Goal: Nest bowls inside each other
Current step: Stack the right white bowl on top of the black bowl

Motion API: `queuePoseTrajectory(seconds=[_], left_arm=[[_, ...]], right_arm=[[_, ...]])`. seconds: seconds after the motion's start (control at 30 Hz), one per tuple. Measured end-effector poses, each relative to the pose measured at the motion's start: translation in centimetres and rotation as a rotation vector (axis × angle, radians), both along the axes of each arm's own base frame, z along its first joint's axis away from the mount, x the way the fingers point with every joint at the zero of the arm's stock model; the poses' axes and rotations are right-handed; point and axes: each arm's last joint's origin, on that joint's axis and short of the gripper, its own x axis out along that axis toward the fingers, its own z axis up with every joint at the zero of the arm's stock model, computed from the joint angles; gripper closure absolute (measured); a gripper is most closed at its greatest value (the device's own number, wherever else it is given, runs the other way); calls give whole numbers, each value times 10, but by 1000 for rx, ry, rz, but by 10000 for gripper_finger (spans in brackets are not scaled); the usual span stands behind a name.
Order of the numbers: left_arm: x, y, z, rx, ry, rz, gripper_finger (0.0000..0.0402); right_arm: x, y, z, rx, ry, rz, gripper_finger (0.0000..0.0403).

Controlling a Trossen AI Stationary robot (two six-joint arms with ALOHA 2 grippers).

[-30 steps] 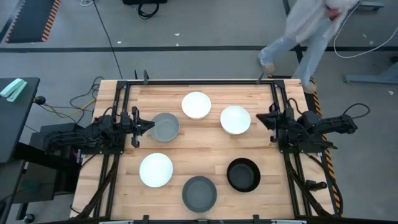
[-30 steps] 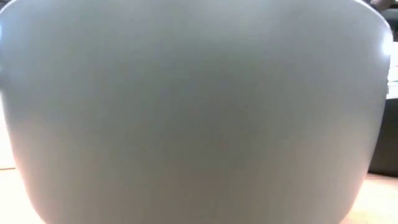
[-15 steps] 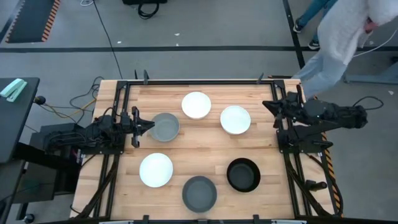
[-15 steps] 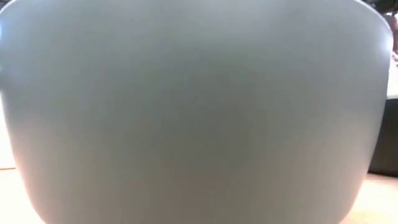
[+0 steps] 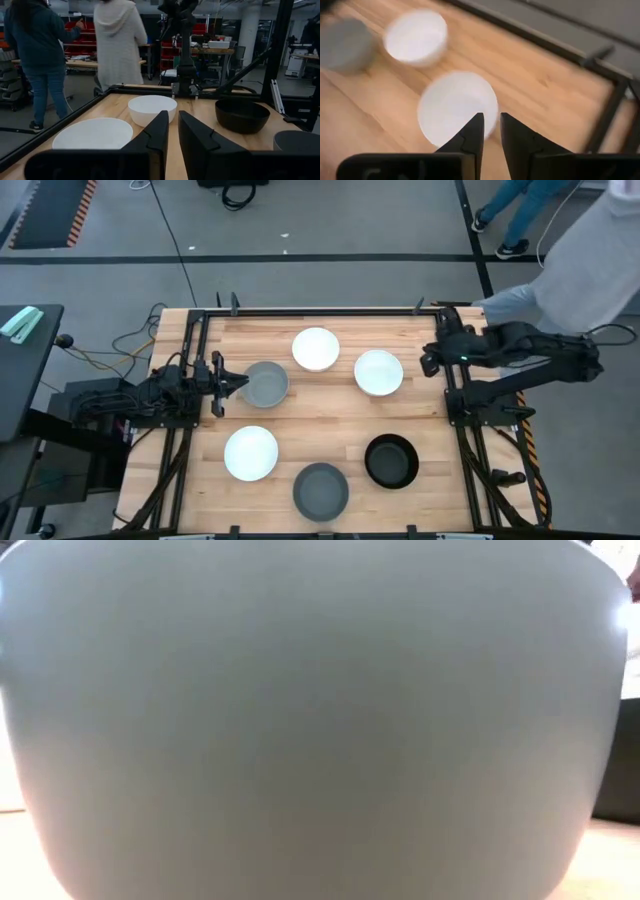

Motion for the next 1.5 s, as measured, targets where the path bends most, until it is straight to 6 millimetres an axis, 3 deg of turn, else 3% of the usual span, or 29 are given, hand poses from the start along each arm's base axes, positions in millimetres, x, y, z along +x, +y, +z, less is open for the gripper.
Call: queuePoseTrajectory(seconds=[0.27, 0.73, 1.0, 1.23, 1.5], left_arm=[[0, 0, 0, 0, 0, 0, 345], [0, 0, 0, -1, 1, 0, 343], [0, 0, -2, -5, 17, 0, 350], [0, 0, -2, -5, 24, -1, 344], [0, 0, -2, -4, 25, 0, 349]], right_arm=[[30, -26, -11, 159, 159, -53, 331], [61, -79, -47, 315, 384, -53, 330], [86, -103, -74, 383, 362, 46, 330], [88, -119, -106, 437, 424, 40, 330], [82, -127, -142, 495, 374, 64, 330]])
